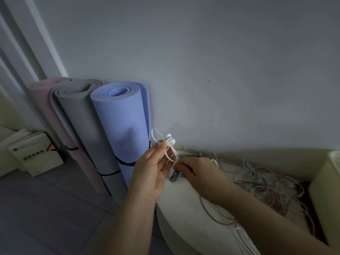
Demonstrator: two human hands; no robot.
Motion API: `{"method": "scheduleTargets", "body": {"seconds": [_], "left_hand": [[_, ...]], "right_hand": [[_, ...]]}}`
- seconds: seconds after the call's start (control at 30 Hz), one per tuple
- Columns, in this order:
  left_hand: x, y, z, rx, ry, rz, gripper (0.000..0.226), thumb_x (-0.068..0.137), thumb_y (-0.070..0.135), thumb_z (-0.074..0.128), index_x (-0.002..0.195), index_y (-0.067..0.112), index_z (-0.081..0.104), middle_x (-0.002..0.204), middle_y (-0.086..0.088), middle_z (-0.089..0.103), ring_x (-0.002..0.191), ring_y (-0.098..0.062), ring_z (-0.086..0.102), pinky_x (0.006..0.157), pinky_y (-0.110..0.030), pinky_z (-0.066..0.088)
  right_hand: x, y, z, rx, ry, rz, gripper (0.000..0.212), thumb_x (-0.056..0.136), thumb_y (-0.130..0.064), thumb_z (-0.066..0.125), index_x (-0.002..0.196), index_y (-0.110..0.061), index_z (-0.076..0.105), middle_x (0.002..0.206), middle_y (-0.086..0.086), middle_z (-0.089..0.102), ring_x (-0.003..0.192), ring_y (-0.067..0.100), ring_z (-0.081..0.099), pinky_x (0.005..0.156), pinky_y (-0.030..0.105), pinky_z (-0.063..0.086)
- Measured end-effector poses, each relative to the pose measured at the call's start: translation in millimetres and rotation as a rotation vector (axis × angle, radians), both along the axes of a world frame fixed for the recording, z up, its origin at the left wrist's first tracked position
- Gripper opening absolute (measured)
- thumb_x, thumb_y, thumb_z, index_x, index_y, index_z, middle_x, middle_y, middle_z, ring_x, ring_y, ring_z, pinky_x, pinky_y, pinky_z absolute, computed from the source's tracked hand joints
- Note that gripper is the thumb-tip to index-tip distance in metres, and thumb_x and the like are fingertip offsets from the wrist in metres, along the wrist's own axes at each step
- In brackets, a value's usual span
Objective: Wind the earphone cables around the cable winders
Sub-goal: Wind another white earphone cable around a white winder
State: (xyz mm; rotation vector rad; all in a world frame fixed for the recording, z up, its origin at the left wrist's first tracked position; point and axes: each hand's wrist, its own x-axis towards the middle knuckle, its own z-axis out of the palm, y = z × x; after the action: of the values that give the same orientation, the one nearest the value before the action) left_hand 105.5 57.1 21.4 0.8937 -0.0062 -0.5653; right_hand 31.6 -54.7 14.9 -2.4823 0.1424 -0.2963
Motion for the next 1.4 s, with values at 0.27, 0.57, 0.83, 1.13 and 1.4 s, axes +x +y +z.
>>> {"method": "scheduleTargets", "body": {"seconds": [0.27,0.57,0.83,1.13,1.4], "left_hand": [[-0.7,-3.0,0.4,-0.018,0.025,0.016,0.031,0.076,0.015,0.065,0.106,0.008,0.068,0.105,-0.01,0.073,0.091,-0.016,0.068,0.085,-0.03,0.056],[-3.8,-2.2,1.9,0.074,-0.071,-0.023,0.037,0.067,0.023,0.065,0.102,0.011,0.07,0.094,-0.005,0.075,0.075,-0.009,0.069,0.071,-0.024,0.053],[3.0,2.6,-1.2,0.123,-0.103,-0.023,0.032,0.073,0.016,0.066,0.102,0.003,0.067,0.092,-0.009,0.074,0.084,-0.017,0.069,0.085,-0.033,0.055],[-1.9,-2.5,0.9,0.267,-0.143,-0.025,0.011,0.089,0.006,0.061,0.095,0.001,0.068,0.09,-0.016,0.069,0.081,-0.019,0.065,0.085,-0.035,0.054],[-4.0,-3.5,2.0,0.364,-0.253,-0.039,0.008,0.09,0.007,0.063,0.085,0.006,0.07,0.086,-0.013,0.071,0.075,-0.017,0.068,0.085,-0.036,0.055]], "right_hand": [[-3.0,-5.1,5.4,-0.065,0.089,-0.026,0.03,0.101,-0.026,0.04,0.101,-0.012,0.067,0.083,0.003,0.063,0.073,0.017,0.056,0.068,0.03,0.044],[0.5,3.2,-2.1,-0.131,0.101,0.047,0.031,0.102,-0.022,0.037,0.109,-0.015,0.066,0.093,0.002,0.066,0.07,0.009,0.049,0.062,0.02,0.03],[-3.8,-6.2,8.1,-0.248,0.157,0.108,0.027,0.101,-0.021,0.039,0.111,-0.017,0.063,0.098,-0.002,0.064,0.064,-0.005,0.046,0.063,0.013,0.03],[-21.2,-5.0,38.9,-0.357,0.111,0.082,0.027,0.1,-0.028,0.039,0.074,-0.025,0.047,0.075,-0.004,0.053,0.065,0.012,0.049,0.059,0.023,0.037],[-24.5,-13.5,45.5,-0.178,-0.01,0.01,0.034,0.094,-0.027,0.049,0.063,-0.013,0.051,0.057,-0.001,0.047,0.053,0.014,0.042,0.054,0.034,0.038]]}}
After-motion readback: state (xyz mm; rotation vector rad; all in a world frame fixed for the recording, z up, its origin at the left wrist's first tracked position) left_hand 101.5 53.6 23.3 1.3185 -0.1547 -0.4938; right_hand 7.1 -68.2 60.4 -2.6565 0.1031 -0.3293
